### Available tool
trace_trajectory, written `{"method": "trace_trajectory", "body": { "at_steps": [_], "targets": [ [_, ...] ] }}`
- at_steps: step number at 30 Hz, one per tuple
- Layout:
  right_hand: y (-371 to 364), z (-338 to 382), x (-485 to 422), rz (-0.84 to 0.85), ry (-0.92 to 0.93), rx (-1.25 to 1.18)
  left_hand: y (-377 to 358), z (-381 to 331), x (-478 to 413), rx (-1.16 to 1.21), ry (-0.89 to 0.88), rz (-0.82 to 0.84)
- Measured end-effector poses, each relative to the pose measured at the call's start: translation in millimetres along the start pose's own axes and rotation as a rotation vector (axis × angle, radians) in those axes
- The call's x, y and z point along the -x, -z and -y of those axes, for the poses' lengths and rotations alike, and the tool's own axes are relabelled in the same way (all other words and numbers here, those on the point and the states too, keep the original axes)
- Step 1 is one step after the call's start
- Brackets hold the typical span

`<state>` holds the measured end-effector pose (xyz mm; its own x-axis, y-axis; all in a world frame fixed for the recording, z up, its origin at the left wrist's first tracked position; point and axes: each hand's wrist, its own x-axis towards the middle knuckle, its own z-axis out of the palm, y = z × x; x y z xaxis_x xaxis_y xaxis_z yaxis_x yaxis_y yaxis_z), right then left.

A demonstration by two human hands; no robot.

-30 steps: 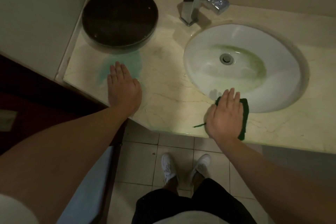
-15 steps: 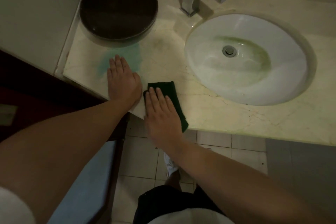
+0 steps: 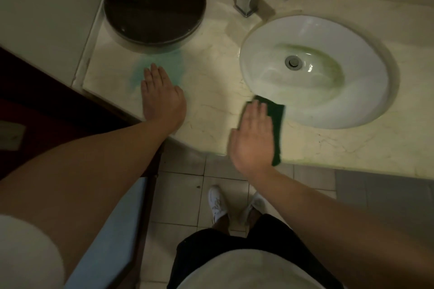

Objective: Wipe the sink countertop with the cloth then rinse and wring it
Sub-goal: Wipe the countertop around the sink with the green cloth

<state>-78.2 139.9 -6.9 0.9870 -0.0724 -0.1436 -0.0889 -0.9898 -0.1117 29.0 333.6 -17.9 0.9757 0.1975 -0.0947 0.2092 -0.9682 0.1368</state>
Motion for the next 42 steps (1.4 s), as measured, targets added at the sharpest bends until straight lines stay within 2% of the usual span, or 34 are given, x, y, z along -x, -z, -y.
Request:
{"method": "trace_trajectory", "body": {
  "at_steps": [4,8,10,13,16,19,21,23,25,28,31,34,36,42],
  "targets": [
    [-9.0,63.0,-4.1,0.056,0.346,0.035,-2.6,4.2,0.0,0.004,-0.018,-0.005],
    [-1.7,27.1,-9.8,0.059,0.494,0.081,-3.7,3.8,-1.1,0.025,-0.028,-0.021],
    [3.5,-6.0,-9.7,0.035,0.392,0.011,-3.4,2.9,-1.4,0.021,-0.021,-0.019],
    [3.3,-41.2,-7.2,-0.001,0.144,0.003,-1.8,1.0,0.7,0.03,-0.014,-0.001],
    [3.5,-33.1,-8.3,-0.032,0.034,-0.02,0.0,0.2,0.7,0.034,-0.011,-0.009],
    [6.4,3.1,-13.7,0.031,0.2,-0.054,-1.8,2.0,1.6,0.06,-0.018,0.007],
    [5.3,30.4,-28.4,0.026,0.36,-0.105,-1.4,3.0,-0.9,0.103,-0.019,0.002],
    [6.9,48.8,-46.7,-0.01,0.436,-0.164,1.9,4.5,-3.3,0.178,-0.002,0.025],
    [14.4,49.9,-59.7,-0.005,0.4,-0.316,6.3,3.5,1.0,0.28,0.021,0.049],
    [29.5,28.0,-59.0,-0.085,0.163,-0.621,14.4,-21.0,31.0,0.303,-0.044,0.011],
    [29.4,7.4,-54.8,-0.131,0.041,-0.616,10.6,-74.6,65.4,0.272,-0.265,0.021],
    [22.4,-8.5,-58.3,-0.147,-0.016,-0.607,-6.7,-100.0,73.9,0.198,-0.284,0.059],
    [20.8,-15.9,-61.4,-0.146,-0.011,-0.583,-15.0,-97.0,73.8,0.133,-0.267,0.069],
    [14.1,1.4,-72.7,-0.113,0.196,-0.475,-13.5,-74.3,95.2,0.108,-0.236,0.079]
  ]
}}
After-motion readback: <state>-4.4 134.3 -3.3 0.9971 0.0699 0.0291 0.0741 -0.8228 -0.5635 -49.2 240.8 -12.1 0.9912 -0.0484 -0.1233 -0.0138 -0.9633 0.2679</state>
